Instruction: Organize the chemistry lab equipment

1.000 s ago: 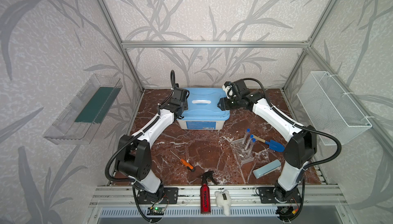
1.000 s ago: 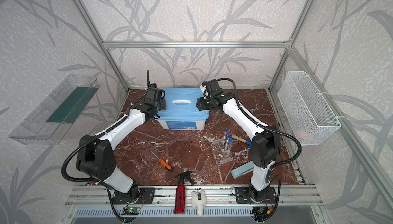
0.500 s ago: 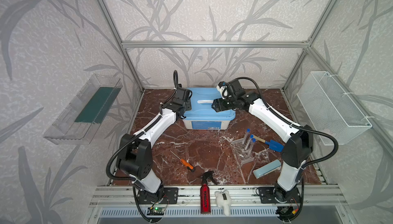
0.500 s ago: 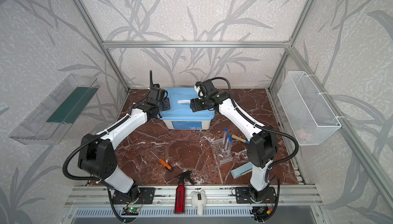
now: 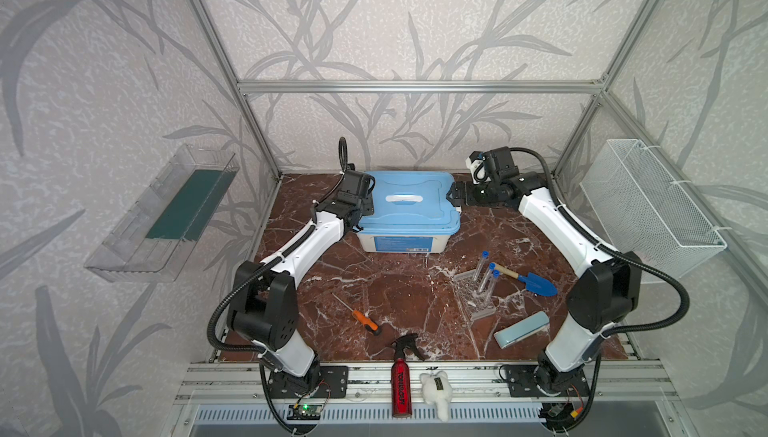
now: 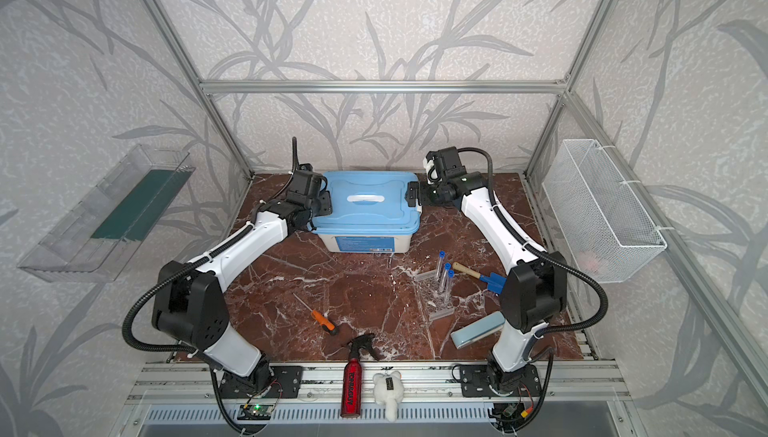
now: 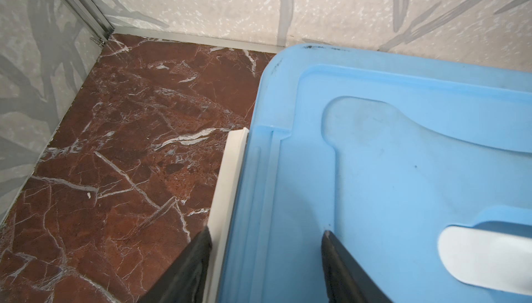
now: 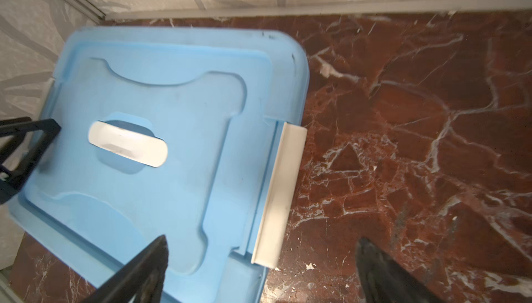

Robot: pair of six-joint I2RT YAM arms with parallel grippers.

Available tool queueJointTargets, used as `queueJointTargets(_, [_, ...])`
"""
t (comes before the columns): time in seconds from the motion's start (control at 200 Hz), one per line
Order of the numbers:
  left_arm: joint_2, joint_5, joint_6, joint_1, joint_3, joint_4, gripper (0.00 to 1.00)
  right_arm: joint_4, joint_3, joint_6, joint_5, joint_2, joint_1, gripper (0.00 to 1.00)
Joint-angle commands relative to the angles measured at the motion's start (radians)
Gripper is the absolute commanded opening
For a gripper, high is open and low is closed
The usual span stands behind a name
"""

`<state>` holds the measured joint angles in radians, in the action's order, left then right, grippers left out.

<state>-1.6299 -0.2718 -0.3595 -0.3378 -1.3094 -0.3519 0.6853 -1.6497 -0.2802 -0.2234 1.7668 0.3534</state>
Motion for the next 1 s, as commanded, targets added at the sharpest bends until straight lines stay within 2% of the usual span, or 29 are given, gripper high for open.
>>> queueJointTargets(0.0, [-0.008, 0.022, -0.012, 0.002, -0.014, -0.064, 0.62, -0.028, 0.019, -0.026, -0.134, 0.009, 0.016, 0.99])
queueJointTargets(0.07, [-0.008, 0.031, -0.015, 0.000, -0.016, -0.063, 0.61, -0.060, 0.025, -0.031, -0.160, 0.011, 0.023, 1.00])
queueJointTargets(0.125, [-0.008, 0.040, -0.017, -0.002, -0.020, -0.064, 0.60, -0.073, 0.025, -0.024, -0.165, 0.014, 0.036, 0.96])
queueJointTargets(0.29, [-0.010, 0.086, -0.038, -0.024, -0.048, -0.071, 0.55, -0.024, -0.044, 0.040, -0.081, 0.057, 0.122, 0.89])
queueJointTargets(0.425, [-0.020, 0.132, -0.051, -0.072, -0.065, -0.052, 0.54, 0.026, -0.104, 0.067, -0.070, 0.130, 0.158, 0.85])
queueJointTargets(0.5, [-0.028, 0.169, -0.068, -0.075, -0.068, -0.051, 0.54, 0.052, -0.113, 0.067, -0.056, 0.149, 0.158, 0.84])
queueJointTargets(0.63, [-0.012, 0.144, -0.061, -0.053, -0.066, -0.065, 0.56, 0.084, -0.095, 0.028, 0.028, 0.137, 0.141, 0.85])
queueJointTargets(0.77, [0.054, 0.135, -0.048, -0.041, -0.082, -0.086, 0.57, 0.036, -0.050, 0.001, 0.017, 0.078, 0.114, 0.89])
queueJointTargets(0.895, [0.117, 0.162, -0.036, -0.031, -0.107, -0.114, 0.63, 0.003, -0.048, -0.002, 0.023, 0.001, 0.115, 0.96])
queueJointTargets(0.995, [0.186, 0.189, -0.009, -0.024, -0.090, -0.132, 0.76, 0.017, -0.061, 0.011, 0.081, -0.092, 0.114, 0.99])
